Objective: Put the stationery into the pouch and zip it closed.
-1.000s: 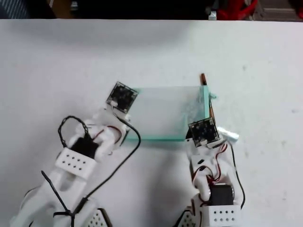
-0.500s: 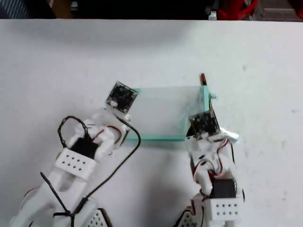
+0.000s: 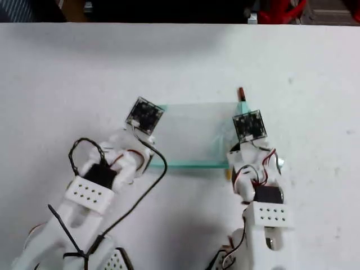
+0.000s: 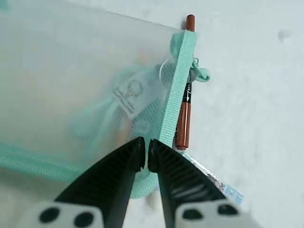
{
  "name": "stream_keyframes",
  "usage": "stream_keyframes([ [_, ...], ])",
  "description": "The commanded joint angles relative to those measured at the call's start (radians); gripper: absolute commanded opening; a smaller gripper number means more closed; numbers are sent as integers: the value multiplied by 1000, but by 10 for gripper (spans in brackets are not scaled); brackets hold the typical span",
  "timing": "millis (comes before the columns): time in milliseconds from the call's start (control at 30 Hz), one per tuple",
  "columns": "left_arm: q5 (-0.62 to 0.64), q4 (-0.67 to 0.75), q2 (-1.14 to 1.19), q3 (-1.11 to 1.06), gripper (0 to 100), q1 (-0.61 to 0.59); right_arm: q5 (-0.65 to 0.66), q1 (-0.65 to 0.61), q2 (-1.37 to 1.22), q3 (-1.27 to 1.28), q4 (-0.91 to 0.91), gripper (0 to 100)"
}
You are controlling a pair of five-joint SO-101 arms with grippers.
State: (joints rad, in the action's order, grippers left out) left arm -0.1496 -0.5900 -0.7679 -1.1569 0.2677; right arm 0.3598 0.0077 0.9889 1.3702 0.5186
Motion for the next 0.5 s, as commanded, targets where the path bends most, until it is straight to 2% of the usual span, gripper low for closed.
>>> stream_keyframes([
  [0,-8,29,-30,6,39,7,-8,12,-5,-46,-13,35],
  [200,0,28,-30,11,39,-53,-8,-19,-7,-44,24,234],
  [267,0,29,-30,11,39,-64,-5,-35,-7,-41,30,214],
  [400,0,29,-30,11,39,-64,-5,-24,-4,-41,22,4],
  [467,0,29,-30,11,39,-64,-14,-5,1,-41,22,73],
])
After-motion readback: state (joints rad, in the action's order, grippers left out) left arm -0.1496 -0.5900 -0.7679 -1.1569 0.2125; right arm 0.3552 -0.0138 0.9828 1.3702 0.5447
